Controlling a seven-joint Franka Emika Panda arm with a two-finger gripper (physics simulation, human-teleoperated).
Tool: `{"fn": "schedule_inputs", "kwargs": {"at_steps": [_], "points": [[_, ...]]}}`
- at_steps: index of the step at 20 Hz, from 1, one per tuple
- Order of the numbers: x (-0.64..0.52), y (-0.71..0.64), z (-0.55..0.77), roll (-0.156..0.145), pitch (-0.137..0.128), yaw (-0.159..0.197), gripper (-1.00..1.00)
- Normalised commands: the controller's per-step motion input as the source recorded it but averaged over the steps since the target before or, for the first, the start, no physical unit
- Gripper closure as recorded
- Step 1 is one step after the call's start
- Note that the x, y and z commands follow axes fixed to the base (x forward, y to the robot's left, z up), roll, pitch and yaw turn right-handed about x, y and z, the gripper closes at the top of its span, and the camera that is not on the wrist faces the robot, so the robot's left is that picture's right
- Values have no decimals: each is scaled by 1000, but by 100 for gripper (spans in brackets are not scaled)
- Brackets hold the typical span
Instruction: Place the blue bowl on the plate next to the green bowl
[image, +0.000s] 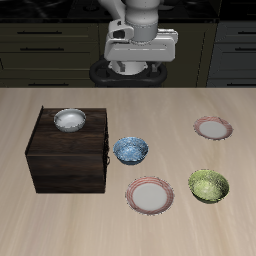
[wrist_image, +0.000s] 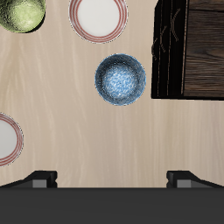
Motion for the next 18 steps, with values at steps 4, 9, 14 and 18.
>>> {"fn": "schedule_inputs", "kwargs": {"at_steps": [4, 9, 14, 18], "points": [[253, 63, 10, 2, 13, -12, -100], [172, 67, 34, 11, 1, -3, -100], [205, 135, 10, 39, 24, -10, -100], [92, 152, -32, 25, 4, 8, -100]]}}
